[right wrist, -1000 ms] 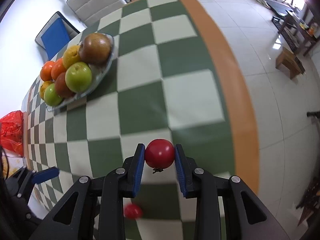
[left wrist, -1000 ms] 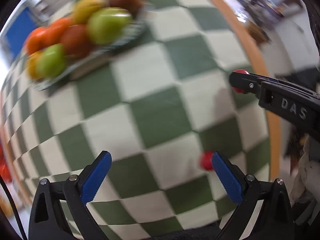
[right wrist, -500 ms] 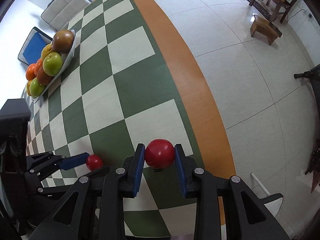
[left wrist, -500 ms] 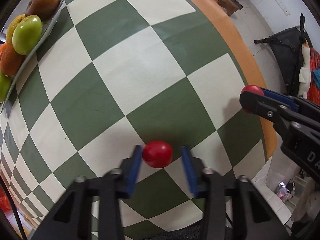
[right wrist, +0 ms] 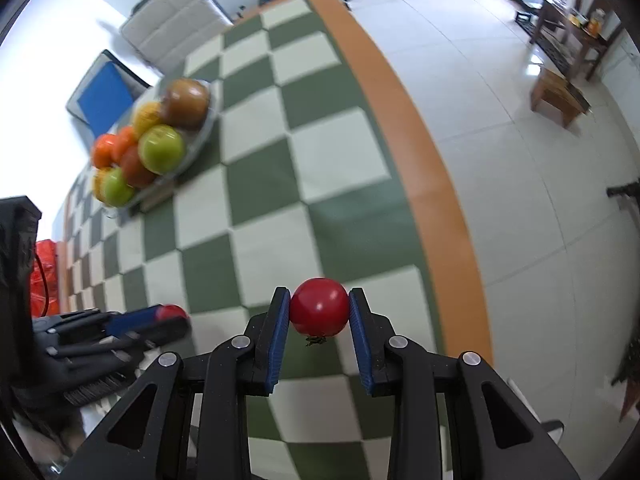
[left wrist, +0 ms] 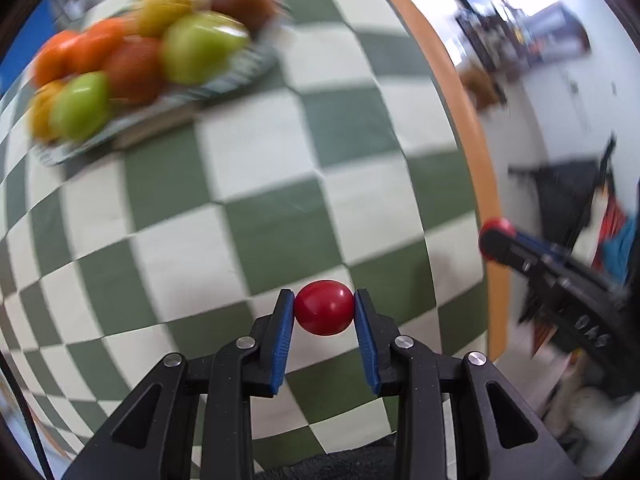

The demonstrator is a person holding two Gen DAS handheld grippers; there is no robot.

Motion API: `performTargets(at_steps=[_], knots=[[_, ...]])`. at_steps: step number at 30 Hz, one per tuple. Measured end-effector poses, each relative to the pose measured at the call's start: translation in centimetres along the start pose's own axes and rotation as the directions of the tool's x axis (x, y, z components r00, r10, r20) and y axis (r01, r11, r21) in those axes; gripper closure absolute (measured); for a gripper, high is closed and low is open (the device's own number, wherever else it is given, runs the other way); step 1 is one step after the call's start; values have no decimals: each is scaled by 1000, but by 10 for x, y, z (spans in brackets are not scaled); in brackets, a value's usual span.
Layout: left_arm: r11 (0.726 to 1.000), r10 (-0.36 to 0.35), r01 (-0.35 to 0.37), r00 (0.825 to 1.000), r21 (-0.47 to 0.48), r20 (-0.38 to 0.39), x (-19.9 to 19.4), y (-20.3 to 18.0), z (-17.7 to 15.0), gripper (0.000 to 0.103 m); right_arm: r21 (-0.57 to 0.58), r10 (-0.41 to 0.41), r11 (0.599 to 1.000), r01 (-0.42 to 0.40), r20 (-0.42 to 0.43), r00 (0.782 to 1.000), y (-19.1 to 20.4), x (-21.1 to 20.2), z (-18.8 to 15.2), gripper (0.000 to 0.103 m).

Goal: Organize fruits
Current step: 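Place both cherry tomatoes on the floral plate and open both tools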

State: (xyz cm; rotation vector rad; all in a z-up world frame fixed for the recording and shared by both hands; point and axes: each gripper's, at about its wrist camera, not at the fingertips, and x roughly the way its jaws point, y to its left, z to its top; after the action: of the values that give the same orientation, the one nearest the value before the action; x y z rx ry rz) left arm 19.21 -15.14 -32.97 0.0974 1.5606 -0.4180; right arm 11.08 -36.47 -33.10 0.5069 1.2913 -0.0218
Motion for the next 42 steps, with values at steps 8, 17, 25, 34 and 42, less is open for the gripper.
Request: performTargets(at_steps=[8, 17, 25, 34, 42], knots=[[949, -47, 94, 986, -300, 160, -68, 105, 19, 75, -96, 147, 985, -147, -3, 989, 83, 18, 48, 71], [829, -92, 189, 974, -526, 205, -56, 198, 60, 75, -207, 202, 954, -217, -90, 975, 197, 95, 92, 71], [776, -134, 219, 974, -592, 185, -34, 233, 86, 75, -279, 110, 950, -137, -111, 988, 225, 127, 107, 71], [755, -158, 216, 976, -620, 148, -14, 239, 88, 75, -285, 98, 950, -129, -120, 988, 231, 140, 109, 70], [735, -181, 235, 972, -636, 150, -14, 248, 88, 75, -274, 110, 952, -140, -121, 987, 228, 140, 106, 69]])
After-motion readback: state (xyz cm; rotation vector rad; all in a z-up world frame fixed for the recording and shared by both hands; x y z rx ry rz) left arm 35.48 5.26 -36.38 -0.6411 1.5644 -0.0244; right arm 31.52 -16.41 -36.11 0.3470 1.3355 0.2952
